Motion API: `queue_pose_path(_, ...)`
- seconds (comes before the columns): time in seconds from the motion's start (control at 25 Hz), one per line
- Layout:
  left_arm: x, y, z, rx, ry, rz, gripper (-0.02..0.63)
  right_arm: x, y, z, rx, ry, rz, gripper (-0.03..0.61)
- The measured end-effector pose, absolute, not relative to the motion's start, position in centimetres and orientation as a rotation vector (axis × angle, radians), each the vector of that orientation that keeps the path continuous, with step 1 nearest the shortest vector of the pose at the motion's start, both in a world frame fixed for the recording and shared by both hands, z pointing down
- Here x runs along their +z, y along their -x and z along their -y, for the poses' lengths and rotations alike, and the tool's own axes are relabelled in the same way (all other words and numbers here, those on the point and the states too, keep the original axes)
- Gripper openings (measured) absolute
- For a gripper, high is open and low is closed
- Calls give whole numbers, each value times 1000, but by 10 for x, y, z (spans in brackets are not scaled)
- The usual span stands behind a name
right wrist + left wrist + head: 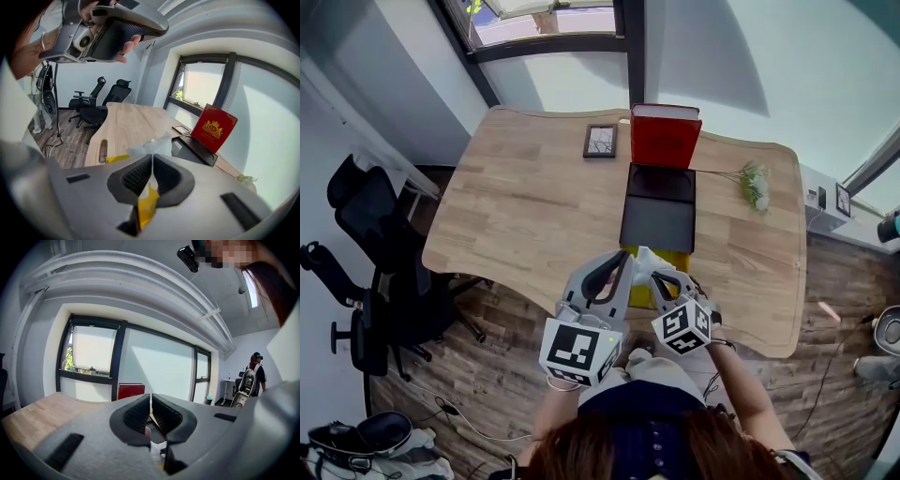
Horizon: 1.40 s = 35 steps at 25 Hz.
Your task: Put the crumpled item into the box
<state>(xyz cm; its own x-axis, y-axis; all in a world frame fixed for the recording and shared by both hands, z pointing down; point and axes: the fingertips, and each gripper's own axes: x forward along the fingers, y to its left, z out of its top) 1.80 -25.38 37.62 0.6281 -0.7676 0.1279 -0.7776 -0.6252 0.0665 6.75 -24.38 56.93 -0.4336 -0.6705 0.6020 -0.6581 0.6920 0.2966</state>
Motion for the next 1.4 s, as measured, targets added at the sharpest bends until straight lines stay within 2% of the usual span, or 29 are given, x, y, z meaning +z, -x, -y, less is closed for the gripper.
queue_pose_path(1.4, 392, 7, 269, 159, -2605, 1418, 35, 656, -59, 250, 68, -750, 2102, 31)
